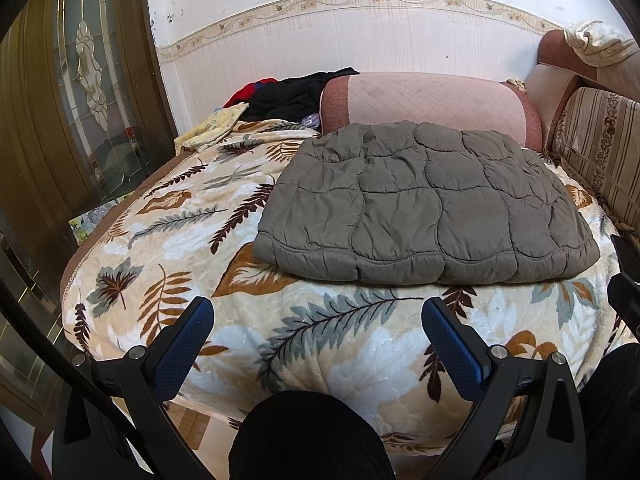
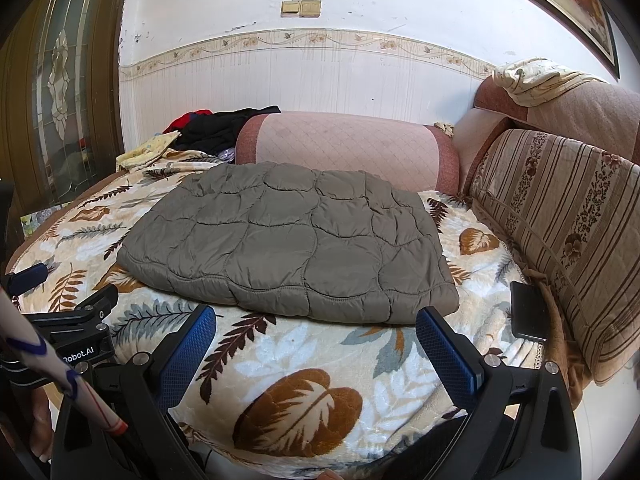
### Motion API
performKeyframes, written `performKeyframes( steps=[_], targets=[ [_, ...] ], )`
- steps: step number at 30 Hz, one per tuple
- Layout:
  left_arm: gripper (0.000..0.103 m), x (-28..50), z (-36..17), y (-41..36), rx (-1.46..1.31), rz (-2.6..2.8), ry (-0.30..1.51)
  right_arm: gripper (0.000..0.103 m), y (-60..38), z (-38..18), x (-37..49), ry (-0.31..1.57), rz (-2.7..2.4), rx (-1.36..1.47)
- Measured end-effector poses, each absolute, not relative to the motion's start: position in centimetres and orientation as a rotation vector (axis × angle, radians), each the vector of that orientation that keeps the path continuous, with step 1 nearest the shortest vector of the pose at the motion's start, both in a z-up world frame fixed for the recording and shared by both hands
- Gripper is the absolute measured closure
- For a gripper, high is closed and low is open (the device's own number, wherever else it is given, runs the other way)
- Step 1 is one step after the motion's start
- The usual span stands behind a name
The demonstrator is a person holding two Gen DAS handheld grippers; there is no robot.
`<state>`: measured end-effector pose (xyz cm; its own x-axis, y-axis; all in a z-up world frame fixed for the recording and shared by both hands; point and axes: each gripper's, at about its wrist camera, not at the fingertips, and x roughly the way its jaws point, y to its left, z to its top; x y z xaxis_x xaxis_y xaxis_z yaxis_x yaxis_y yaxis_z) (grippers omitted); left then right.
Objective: Fold large clothes
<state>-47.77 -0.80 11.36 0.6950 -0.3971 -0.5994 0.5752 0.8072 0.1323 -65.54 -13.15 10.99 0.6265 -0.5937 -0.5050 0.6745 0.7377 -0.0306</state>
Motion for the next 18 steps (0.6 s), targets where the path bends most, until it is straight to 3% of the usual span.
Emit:
performKeyframes(
  steps=[18],
  targets=[
    [0.0, -47.44, 11.19, -0.48, 0.317, -0.586, 0.59, 0.001, -13.62, 10.53, -65.53, 0.52, -0.734, 0.17]
  ],
)
